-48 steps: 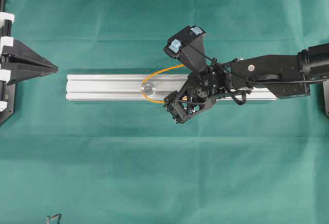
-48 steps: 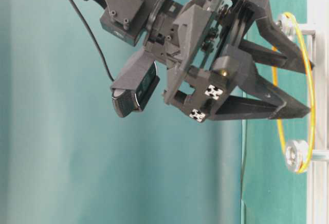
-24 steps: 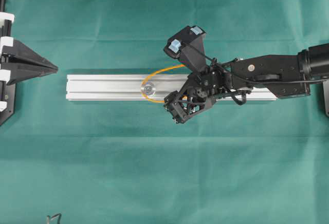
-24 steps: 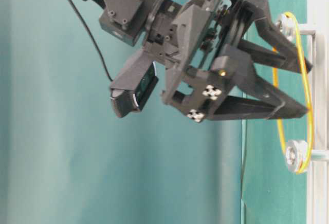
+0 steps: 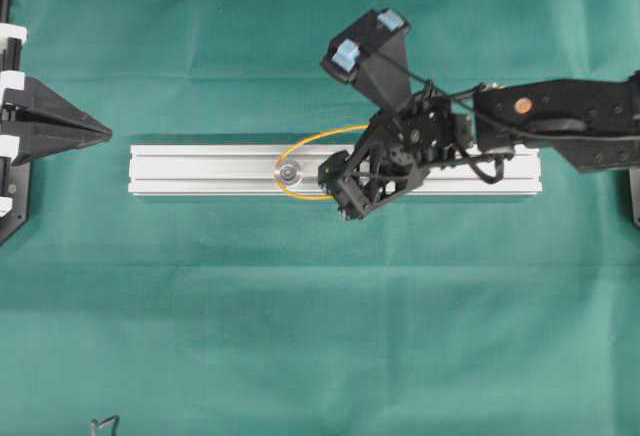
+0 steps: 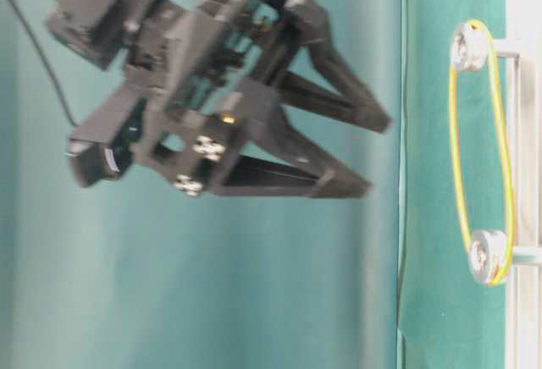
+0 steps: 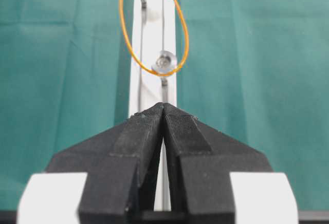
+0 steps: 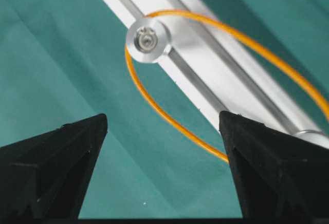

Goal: Hook the rubber onto the shaft.
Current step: 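Open the right gripper to release the band and lift away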

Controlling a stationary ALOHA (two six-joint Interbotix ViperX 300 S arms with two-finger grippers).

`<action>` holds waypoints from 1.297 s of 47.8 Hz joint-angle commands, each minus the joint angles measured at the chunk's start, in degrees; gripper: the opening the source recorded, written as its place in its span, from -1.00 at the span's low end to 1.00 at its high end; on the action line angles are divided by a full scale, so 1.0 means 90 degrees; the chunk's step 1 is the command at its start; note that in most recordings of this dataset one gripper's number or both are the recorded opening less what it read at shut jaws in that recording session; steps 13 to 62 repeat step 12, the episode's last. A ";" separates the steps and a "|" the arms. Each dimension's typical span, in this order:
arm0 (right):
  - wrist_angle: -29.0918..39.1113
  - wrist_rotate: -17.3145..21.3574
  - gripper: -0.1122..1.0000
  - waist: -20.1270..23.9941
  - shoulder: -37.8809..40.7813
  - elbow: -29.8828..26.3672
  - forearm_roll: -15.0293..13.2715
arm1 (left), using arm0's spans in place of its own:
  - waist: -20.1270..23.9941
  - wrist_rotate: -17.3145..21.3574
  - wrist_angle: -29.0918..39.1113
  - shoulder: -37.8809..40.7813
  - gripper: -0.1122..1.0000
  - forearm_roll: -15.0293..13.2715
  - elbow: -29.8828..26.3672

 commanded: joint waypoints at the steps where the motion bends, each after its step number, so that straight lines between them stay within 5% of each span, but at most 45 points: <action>1: 0.0146 0.0000 0.87 -0.0020 -0.0361 -0.0234 -0.0107 | -0.0010 0.0010 -0.0029 0.0029 -0.81 0.0010 -0.0215; 62: 0.0371 0.0000 0.87 -0.0049 -0.0664 -0.0283 -0.0234 | -0.0010 0.0010 -0.0029 0.0029 -0.81 0.0010 -0.0215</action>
